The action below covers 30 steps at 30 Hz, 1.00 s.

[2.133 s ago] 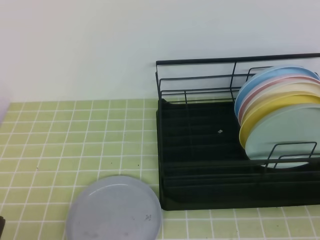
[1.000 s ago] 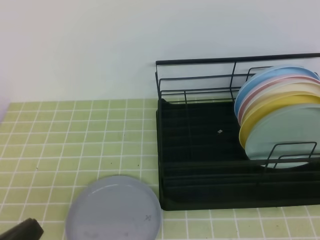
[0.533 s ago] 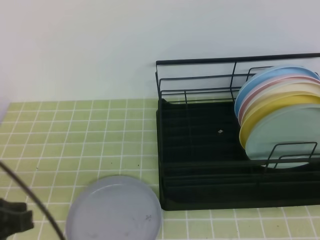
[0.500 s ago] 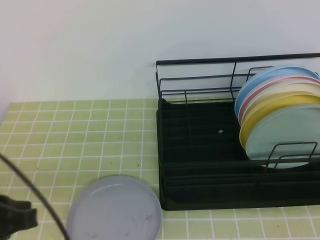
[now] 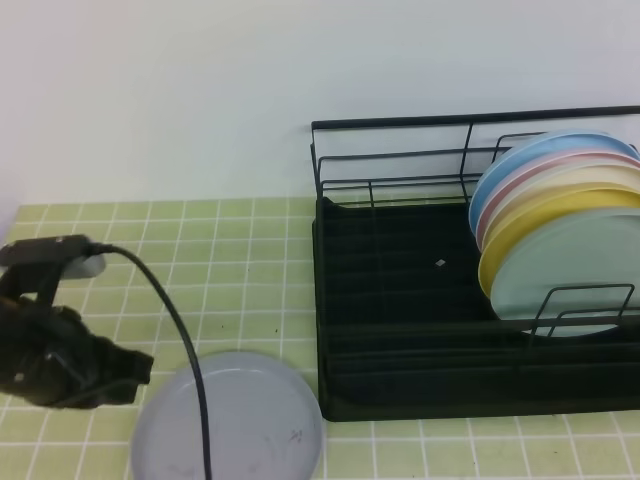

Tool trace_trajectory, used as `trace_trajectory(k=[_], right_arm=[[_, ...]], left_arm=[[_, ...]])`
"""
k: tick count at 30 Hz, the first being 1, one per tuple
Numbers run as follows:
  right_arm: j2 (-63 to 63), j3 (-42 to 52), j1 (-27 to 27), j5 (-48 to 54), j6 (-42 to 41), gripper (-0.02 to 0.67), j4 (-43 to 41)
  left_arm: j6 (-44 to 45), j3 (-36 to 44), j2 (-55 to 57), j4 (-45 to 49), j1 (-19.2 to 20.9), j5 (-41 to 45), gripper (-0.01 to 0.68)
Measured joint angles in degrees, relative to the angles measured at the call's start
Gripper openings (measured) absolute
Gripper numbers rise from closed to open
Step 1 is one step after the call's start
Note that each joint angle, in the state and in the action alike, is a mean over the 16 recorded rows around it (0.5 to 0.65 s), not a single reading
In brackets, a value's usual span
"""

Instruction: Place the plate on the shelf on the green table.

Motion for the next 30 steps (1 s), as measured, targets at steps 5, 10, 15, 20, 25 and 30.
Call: trace_trajectory(k=[5, 10, 15, 20, 25, 30], right_arm=[[0.0, 0.49, 0.58, 0.35, -0.16, -0.004, 0.03], [0.0, 0.99, 0.63, 0.5, -0.17, -0.004, 0.12], [0.0, 1.33, 0.63, 0.58, -0.13, -0.004, 0.13], [0.0, 1.36, 0.63, 0.62, -0.11, -0.004, 0.18], [0.0, 1.36, 0.63, 0.75, -0.13, -0.004, 0.38], [0.0, 1.36, 0.63, 0.95, -0.13, -0.004, 0.67]], left_arm=[[0.02, -3.32, 6.56, 1.93, 0.0, 0.04, 0.087], [0.02, -5.1, 11.49, 3.7, 0.0, -1.28, 0.162], [1.29, -5.71, 15.78, 3.2, 0.0, -3.35, 0.225], [4.14, -5.76, 19.92, 0.59, 0.0, -5.31, 0.24], [7.05, -5.76, 23.62, -2.11, 0.0, -6.5, 0.239], [9.15, -5.76, 26.06, -3.88, 0.0, -6.79, 0.239]])
